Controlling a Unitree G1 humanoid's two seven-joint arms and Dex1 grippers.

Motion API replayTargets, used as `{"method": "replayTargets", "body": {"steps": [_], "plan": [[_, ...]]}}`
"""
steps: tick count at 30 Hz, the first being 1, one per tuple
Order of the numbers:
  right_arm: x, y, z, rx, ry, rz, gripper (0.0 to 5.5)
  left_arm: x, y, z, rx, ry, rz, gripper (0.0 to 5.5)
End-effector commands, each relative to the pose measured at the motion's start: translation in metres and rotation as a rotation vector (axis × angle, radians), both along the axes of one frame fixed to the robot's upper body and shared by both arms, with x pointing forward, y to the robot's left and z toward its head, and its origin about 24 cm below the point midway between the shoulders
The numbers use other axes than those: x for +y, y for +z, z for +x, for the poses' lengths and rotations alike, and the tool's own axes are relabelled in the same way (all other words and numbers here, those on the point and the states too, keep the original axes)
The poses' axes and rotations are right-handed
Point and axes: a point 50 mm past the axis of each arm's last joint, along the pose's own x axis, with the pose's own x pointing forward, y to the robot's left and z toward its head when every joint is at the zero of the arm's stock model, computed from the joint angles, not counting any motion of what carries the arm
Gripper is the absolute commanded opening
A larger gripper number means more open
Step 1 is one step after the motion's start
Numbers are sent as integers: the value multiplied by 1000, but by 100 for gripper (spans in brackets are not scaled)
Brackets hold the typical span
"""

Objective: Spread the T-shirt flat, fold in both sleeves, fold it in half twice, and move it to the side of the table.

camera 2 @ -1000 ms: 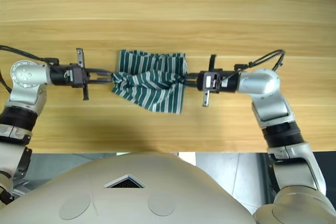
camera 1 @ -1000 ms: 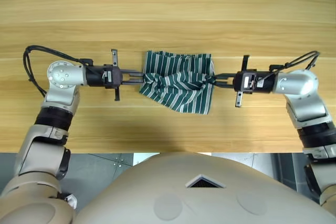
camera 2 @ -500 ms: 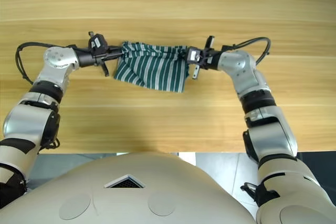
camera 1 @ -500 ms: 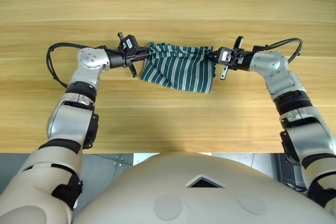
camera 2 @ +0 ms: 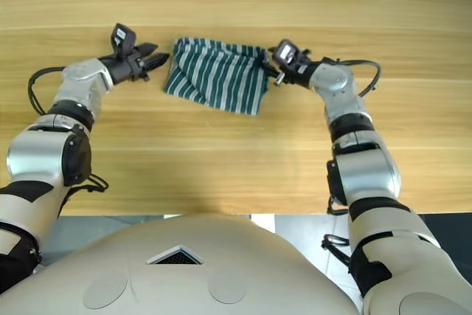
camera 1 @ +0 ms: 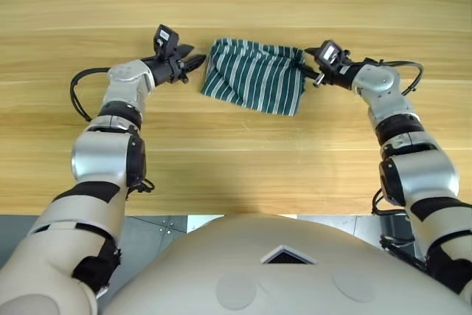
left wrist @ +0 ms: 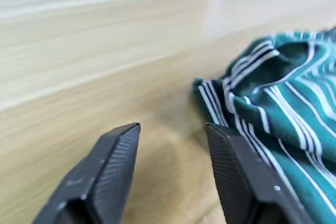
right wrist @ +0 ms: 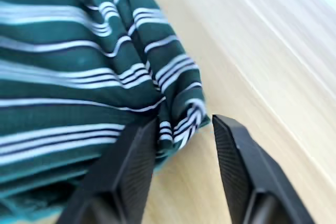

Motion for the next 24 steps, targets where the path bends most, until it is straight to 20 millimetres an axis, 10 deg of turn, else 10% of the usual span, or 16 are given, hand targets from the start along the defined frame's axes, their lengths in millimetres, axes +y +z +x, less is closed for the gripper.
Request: {"method": "replayTargets", "body": {"steps": [1, 6, 11, 15, 24], "plan": [[3, 10, 14, 47, -135, 274, 276, -1, 16, 17, 3, 181, -130, 305], [2, 23, 26, 123, -323, 787, 364, 9, 28, 29, 18, 457, -308, 387], [-15, 40, 33, 42, -433, 1057, 460, 7, 36, 28, -120, 344, -356, 441], [15, 47, 27, -102, -116, 839, 505, 6, 48, 10, -398, 9, -392, 379], [87, 31, -3, -204, 436, 312, 341, -4, 32, -41, -521, -604, -282, 223]]}}
